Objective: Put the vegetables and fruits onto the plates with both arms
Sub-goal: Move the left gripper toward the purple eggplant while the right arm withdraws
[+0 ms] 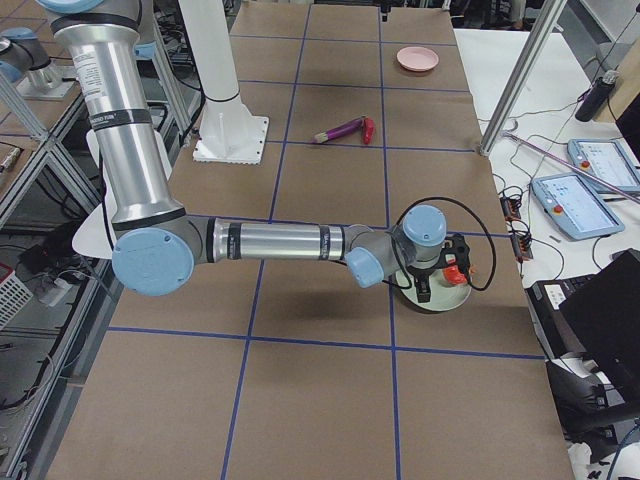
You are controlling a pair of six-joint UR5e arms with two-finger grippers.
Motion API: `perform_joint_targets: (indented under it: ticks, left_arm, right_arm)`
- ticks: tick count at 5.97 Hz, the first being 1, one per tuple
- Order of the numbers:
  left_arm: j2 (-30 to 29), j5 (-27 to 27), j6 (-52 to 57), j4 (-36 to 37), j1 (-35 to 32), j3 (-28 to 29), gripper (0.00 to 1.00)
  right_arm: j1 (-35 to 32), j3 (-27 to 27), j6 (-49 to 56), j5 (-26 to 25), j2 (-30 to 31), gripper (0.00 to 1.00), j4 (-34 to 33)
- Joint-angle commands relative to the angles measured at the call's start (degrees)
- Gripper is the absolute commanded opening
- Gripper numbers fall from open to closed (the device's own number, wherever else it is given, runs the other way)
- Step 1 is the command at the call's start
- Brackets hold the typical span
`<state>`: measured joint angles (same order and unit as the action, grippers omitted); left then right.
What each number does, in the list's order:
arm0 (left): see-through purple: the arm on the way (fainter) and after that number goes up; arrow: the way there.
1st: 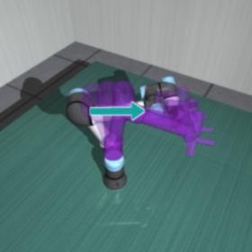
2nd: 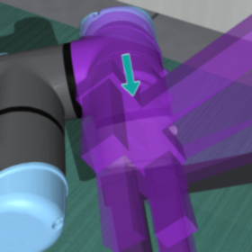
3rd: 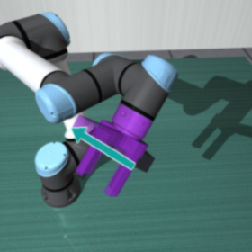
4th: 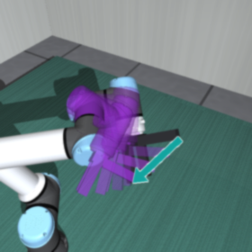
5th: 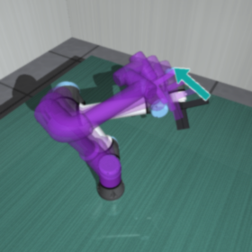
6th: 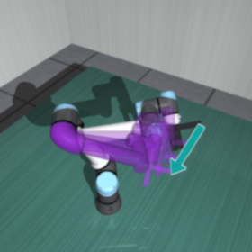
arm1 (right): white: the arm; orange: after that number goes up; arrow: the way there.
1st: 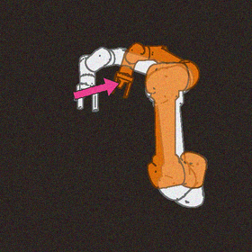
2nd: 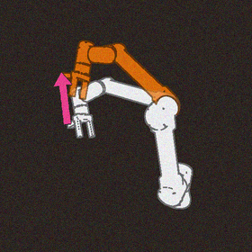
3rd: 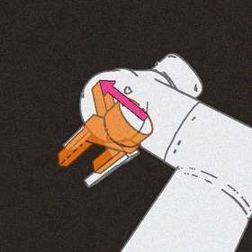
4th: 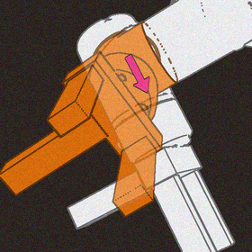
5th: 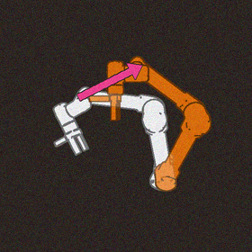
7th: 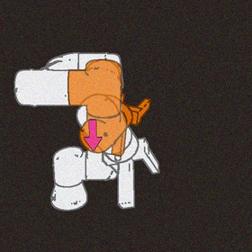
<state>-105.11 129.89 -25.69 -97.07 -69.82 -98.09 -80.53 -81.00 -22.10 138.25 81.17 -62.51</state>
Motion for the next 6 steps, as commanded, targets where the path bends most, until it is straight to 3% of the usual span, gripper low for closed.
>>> perform_joint_targets:
  ticks: [1, 2, 3, 4, 5, 6]
  left_arm:
    - [-5.3, -4.4, -13.9, -0.1, 9.7, 0.4, 1.00]
    - [-6.3, -4.5, -16.1, -0.8, 13.1, -0.3, 1.00]
    - [-10.5, -4.5, -22.1, -1.8, 19.7, -1.0, 1.00]
    - [-16.2, -5.1, -34.6, -1.5, 28.0, 1.2, 1.00]
    - [-20.0, -13.9, -49.7, -1.3, 34.2, 1.6, 1.00]
    - [-21.6, -18.3, -57.6, -1.1, 38.7, 3.9, 1.00]
  right_arm:
    - [-3.3, -14.3, 13.0, -2.5, 5.8, 1.00, -21.8]
    - [-8.2, -20.5, 23.9, -5.6, 5.3, 1.00, -37.9]
    - [-10.6, -21.6, 28.6, -6.1, 7.7, 1.00, -41.6]
    - [-10.7, -21.7, 28.5, -5.7, 9.4, 1.00, -41.5]
    - [-10.7, -21.7, 28.5, -5.4, 9.5, 1.00, -41.5]
    - [-10.7, -21.6, 28.6, -5.4, 9.7, 1.00, -41.5]
